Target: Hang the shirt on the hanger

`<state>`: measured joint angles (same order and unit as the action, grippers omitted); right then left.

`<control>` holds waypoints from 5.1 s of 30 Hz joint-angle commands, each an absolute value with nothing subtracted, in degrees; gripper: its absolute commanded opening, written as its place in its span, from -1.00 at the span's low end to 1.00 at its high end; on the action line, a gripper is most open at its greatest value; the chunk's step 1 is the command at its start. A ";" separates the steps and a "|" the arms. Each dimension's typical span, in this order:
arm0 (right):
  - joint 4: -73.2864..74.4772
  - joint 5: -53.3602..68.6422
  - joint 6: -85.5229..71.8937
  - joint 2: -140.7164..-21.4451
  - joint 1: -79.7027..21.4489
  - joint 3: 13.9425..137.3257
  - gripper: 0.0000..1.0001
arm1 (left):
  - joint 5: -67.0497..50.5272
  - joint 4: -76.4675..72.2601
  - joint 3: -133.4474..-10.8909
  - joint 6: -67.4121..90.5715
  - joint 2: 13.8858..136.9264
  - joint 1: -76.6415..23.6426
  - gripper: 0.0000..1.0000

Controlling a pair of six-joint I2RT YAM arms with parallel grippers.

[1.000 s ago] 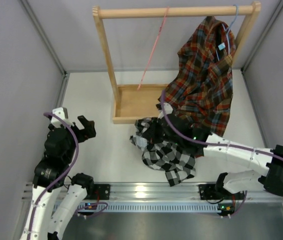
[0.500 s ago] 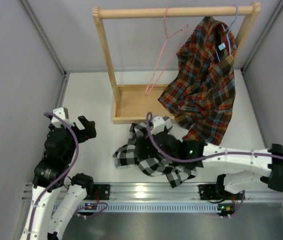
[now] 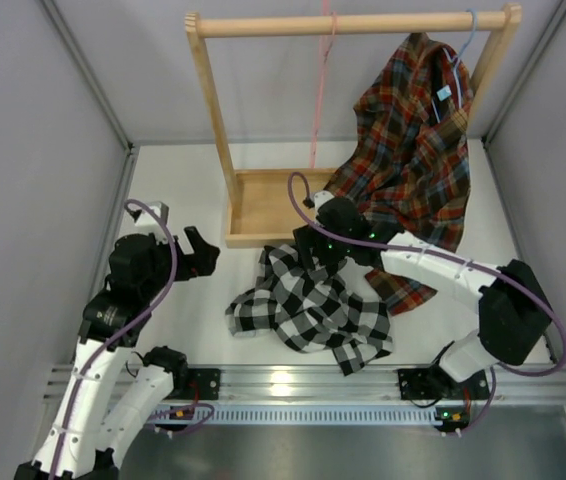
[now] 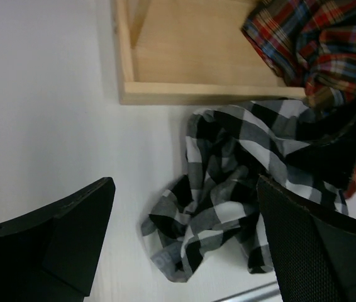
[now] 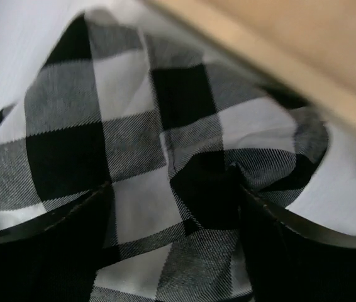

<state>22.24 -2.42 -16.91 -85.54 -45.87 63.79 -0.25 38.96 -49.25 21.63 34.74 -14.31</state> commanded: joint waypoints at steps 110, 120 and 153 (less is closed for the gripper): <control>8.89 5.62 -2.90 -75.76 -37.62 53.88 0.57 | 24.18 42.36 -61.97 31.12 65.48 -55.02 -1.00; -3.69 17.92 -8.52 -83.14 -35.16 50.54 0.47 | 23.19 42.10 -60.03 30.32 61.71 -55.02 -1.00; 35.33 0.36 -20.82 -44.57 -48.34 83.34 -1.00 | 14.50 56.95 -114.46 6.15 72.95 -55.02 -1.00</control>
<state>34.09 4.93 -16.73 -47.79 -48.84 87.11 10.87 55.72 -119.83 6.04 73.47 -55.24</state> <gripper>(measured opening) 0.010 0.033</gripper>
